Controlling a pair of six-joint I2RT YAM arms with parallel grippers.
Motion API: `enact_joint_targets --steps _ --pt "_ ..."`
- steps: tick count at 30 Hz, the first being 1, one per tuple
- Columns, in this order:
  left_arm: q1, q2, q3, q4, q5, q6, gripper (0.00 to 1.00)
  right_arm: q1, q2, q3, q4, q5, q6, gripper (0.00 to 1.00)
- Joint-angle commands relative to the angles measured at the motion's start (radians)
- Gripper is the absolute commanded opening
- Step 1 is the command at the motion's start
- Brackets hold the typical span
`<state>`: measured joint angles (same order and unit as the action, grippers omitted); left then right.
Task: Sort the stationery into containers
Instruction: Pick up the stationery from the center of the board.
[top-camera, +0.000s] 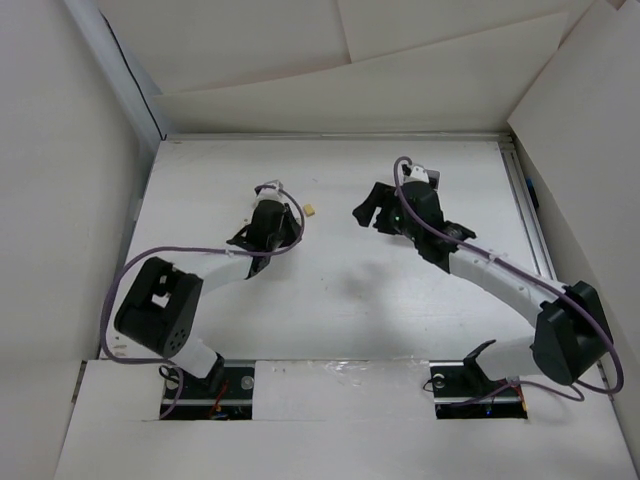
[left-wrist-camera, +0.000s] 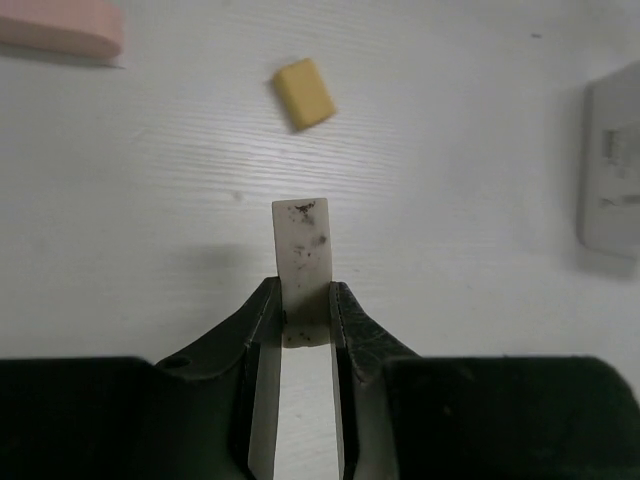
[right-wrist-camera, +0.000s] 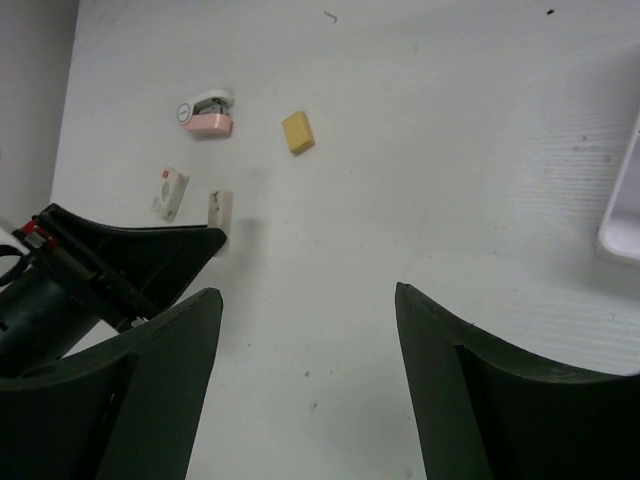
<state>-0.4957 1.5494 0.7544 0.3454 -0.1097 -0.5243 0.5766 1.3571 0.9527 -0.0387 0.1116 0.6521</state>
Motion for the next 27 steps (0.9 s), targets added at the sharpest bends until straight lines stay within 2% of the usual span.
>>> enact_joint_targets --steps 1,7,11,17,27 --pt "-0.003 -0.081 -0.062 0.176 0.234 0.030 0.00 -0.003 0.020 0.050 0.077 -0.087 0.026 0.77" --pt "-0.012 -0.141 -0.165 0.329 0.454 0.070 0.00 -0.003 0.071 0.060 0.137 -0.199 0.078 0.78" --pt "-0.021 -0.141 -0.165 0.378 0.547 0.099 0.00 0.006 0.128 0.090 0.158 -0.263 0.100 0.78" --pt "-0.098 -0.164 -0.175 0.388 0.539 0.144 0.00 0.017 0.183 0.110 0.158 -0.267 0.118 0.69" --pt "-0.098 -0.206 -0.187 0.397 0.518 0.153 0.01 0.017 0.218 0.100 0.168 -0.224 0.147 0.64"
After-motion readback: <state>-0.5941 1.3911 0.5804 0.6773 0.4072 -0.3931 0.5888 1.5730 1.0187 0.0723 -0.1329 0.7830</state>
